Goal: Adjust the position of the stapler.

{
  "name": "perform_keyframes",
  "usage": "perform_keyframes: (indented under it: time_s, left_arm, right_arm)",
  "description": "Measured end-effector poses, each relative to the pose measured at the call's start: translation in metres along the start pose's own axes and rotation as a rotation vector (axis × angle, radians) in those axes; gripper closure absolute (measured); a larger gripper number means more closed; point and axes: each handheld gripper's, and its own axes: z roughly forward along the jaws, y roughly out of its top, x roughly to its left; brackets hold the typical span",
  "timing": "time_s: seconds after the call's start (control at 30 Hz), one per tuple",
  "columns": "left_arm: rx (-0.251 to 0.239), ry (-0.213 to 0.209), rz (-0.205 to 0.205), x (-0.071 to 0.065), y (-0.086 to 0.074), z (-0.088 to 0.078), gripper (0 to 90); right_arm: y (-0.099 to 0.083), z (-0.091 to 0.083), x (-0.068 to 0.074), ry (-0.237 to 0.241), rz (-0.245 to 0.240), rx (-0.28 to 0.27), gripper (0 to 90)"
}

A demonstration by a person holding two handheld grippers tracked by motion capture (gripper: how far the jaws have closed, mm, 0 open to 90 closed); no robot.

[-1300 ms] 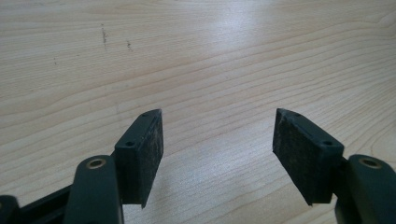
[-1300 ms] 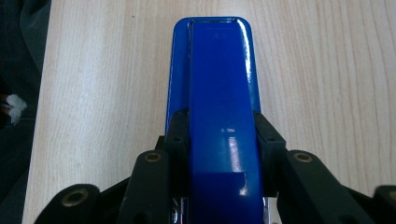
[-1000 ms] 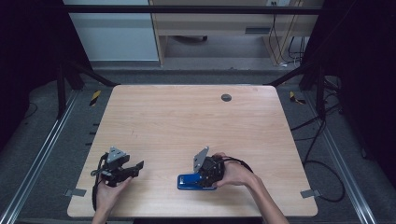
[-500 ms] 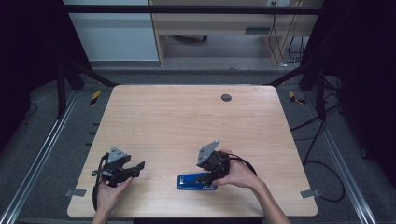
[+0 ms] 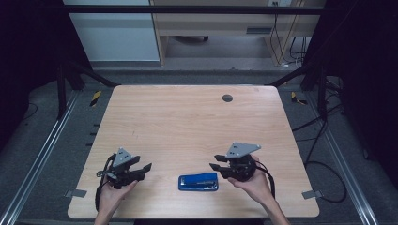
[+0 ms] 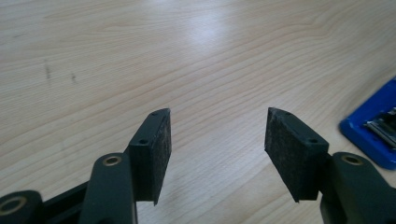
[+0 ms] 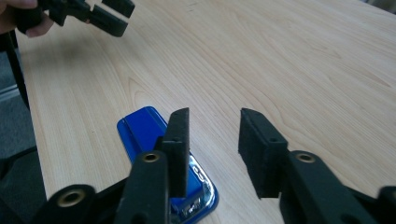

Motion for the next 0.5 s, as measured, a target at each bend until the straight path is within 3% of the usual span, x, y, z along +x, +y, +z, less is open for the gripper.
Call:
perform_keyframes:
  time_s: [0.13, 0.33, 0.5]
  left_arm:
    - [-0.006, -0.032, 0.019, -0.006, 0.003, -0.001, 41.8]
    - [-0.014, -0.086, 0.077, -0.022, 0.013, -0.003, 41.7]
    - [-0.015, -0.121, 0.105, -0.031, 0.022, -0.004, 41.7]
  right_arm:
    - [-0.01, -0.009, -0.001, -0.011, 0.04, -0.018, 72.6]
    - [-0.038, -0.016, -0.001, -0.025, 0.102, 0.001, 85.4]
    - [-0.054, -0.013, -0.001, -0.02, 0.111, 0.018, 88.9]
